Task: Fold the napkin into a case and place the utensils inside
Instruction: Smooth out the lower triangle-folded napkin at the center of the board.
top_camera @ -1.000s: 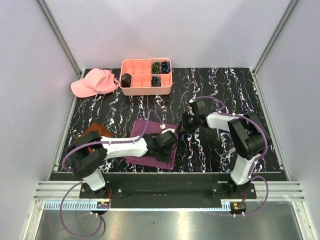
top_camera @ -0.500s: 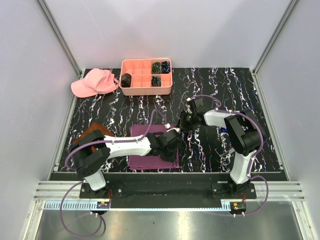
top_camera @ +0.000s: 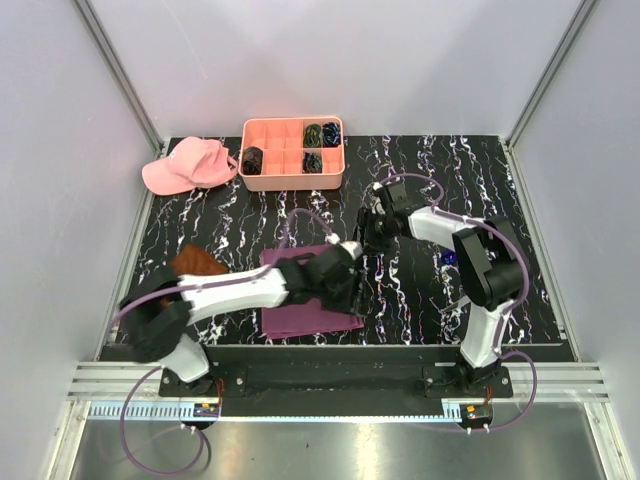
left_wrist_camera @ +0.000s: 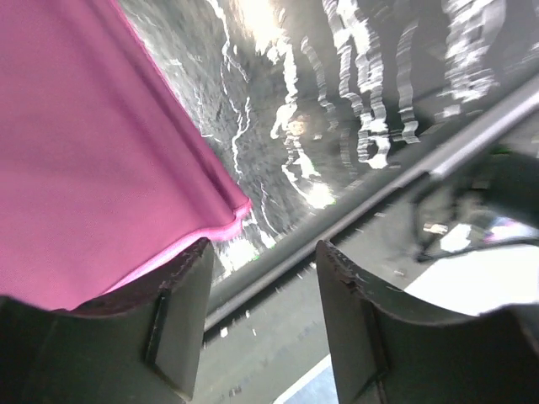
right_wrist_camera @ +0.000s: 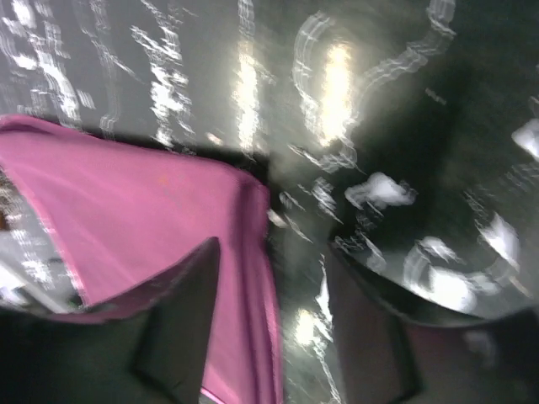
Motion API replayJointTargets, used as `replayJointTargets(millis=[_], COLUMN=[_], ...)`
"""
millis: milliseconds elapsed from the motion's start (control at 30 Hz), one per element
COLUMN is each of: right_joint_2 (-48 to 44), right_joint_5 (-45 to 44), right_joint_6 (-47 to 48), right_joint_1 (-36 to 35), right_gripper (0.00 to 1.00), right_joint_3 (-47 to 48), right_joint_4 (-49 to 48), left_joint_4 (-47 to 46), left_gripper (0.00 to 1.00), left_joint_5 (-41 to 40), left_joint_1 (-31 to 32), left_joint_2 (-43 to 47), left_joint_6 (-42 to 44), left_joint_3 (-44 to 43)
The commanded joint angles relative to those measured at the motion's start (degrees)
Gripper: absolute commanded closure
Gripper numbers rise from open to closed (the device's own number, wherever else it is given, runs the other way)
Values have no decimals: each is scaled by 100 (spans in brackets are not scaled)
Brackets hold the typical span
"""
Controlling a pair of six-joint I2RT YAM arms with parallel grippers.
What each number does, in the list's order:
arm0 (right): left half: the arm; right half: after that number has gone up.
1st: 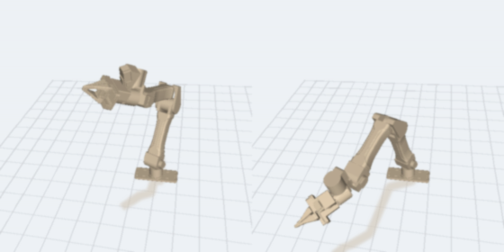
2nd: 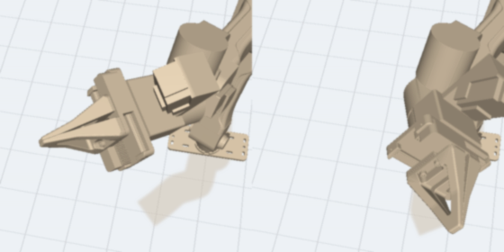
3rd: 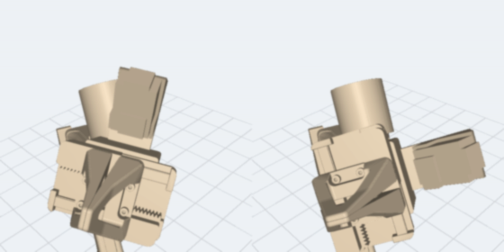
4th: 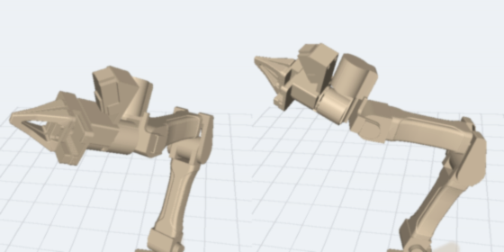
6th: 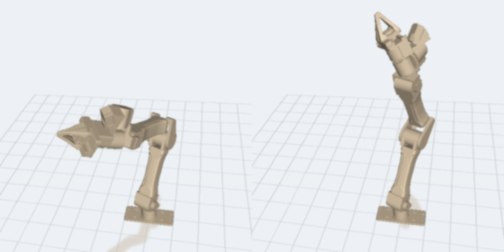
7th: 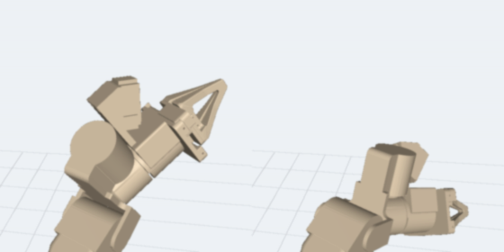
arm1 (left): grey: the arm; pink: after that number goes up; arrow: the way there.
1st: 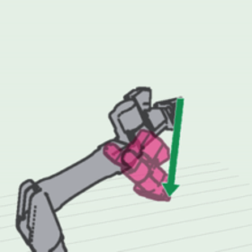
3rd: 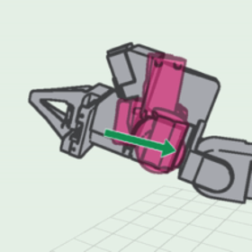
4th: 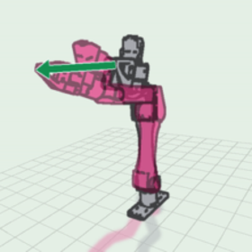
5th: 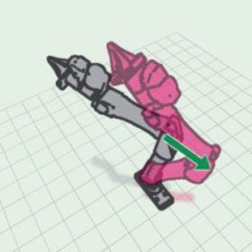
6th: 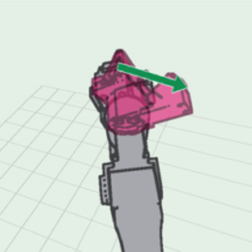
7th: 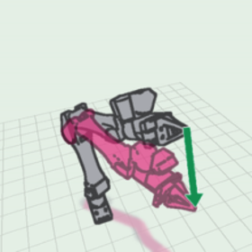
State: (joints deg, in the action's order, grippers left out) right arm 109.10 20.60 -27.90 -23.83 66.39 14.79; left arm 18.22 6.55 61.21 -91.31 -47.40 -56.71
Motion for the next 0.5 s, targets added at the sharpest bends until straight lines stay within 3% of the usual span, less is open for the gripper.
replayJointTargets(millis=[0,133,233,467], right_joint_2=[-836,-1531,-2084,-2806], right_joint_5=[-566,-452,-504,-22], right_joint_6=[443,391,49,-462], right_joint_1=[-59,-568,-1192,-1378], right_gripper=[32,22,18,16], right_joint_3=[-406,-1109,-1628,-2788], right_joint_4=[999,1149,1044,333], left_joint_4=[-20,190,629,841], left_gripper=[43,40,38,37], left_joint_5=[214,532,646,1129], left_joint_1=[-802,-1751,-2437,-3369], left_joint_2=[1412,2649,3100,3374], left_joint_6=[64,143,424,583], left_joint_3=[703,1451,1645,2040])
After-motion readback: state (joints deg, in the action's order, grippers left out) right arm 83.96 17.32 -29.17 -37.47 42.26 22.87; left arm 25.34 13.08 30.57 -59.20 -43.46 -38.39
